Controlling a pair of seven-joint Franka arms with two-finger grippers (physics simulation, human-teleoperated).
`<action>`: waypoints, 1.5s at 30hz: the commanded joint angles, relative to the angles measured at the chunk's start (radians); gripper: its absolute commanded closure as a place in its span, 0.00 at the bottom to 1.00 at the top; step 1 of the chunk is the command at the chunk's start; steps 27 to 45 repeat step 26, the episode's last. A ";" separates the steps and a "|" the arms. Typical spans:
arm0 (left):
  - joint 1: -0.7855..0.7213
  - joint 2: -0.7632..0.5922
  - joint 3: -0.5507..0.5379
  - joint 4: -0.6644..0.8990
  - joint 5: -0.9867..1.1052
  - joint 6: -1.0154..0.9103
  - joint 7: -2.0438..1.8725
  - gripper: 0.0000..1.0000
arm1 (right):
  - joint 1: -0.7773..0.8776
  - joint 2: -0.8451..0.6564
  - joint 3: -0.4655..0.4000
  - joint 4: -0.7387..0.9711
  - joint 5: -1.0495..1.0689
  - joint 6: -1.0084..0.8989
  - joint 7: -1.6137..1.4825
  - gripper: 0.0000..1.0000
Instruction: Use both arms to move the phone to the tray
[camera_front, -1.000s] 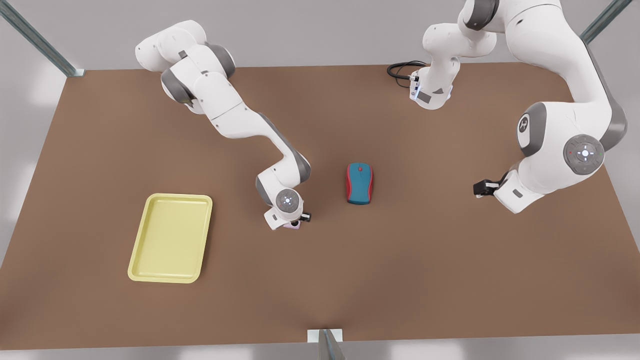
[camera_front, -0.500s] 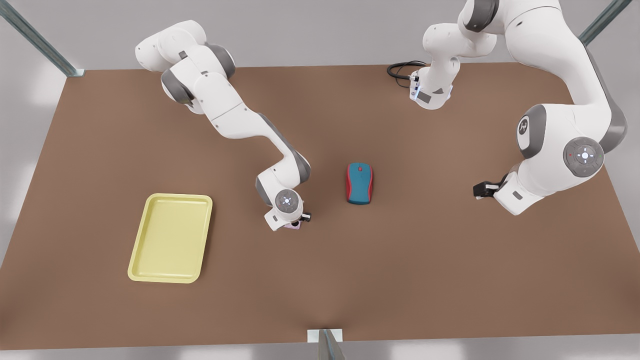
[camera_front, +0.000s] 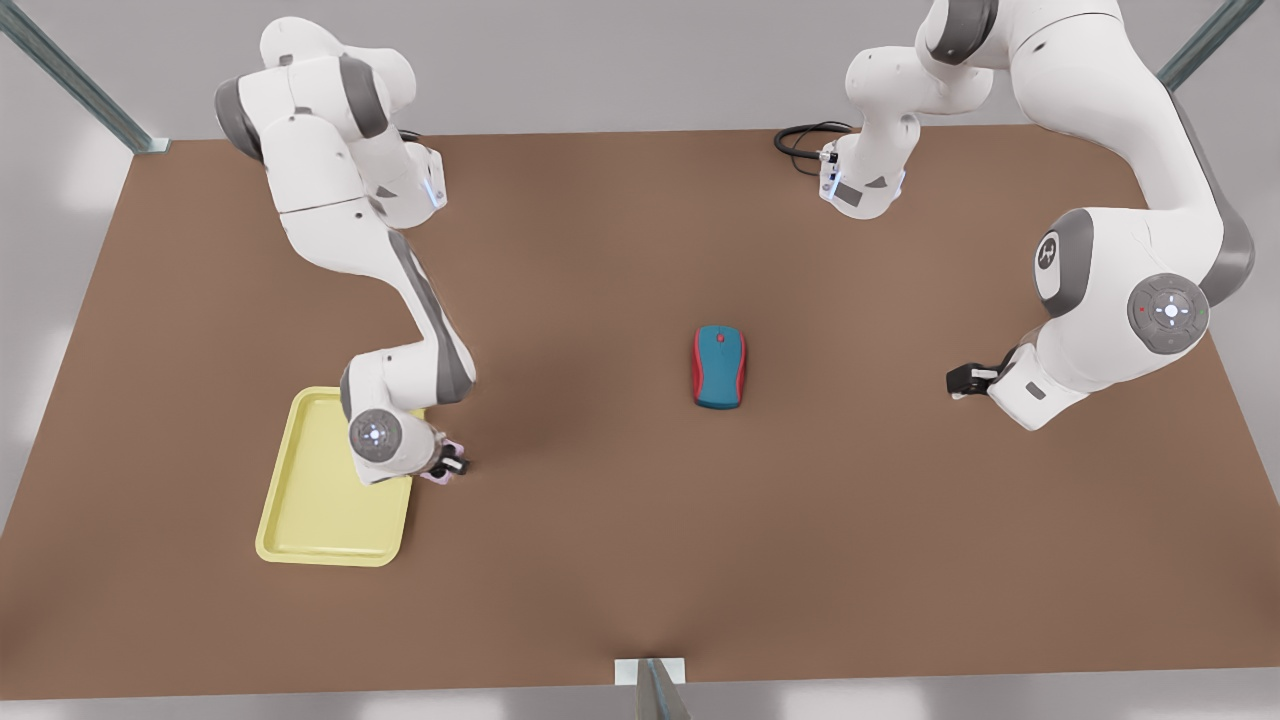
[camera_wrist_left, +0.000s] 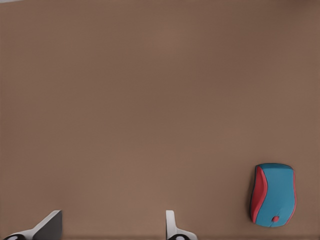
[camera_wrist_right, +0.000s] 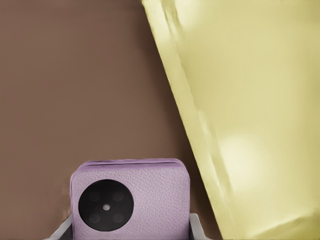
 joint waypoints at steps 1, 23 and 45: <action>0.000 -0.001 0.000 0.000 0.000 0.000 0.003 0.00 | -0.037 -0.016 -0.030 -0.033 -0.008 -0.014 -0.550 0.32; -0.005 -0.012 -0.002 0.000 0.011 0.014 -0.001 0.00 | -0.308 -0.487 0.140 0.183 -0.107 -0.544 -0.709 0.00; -0.005 -0.013 -0.002 0.000 0.011 0.012 -0.002 0.00 | -0.305 -0.465 0.127 0.249 -0.105 -0.613 -0.685 0.00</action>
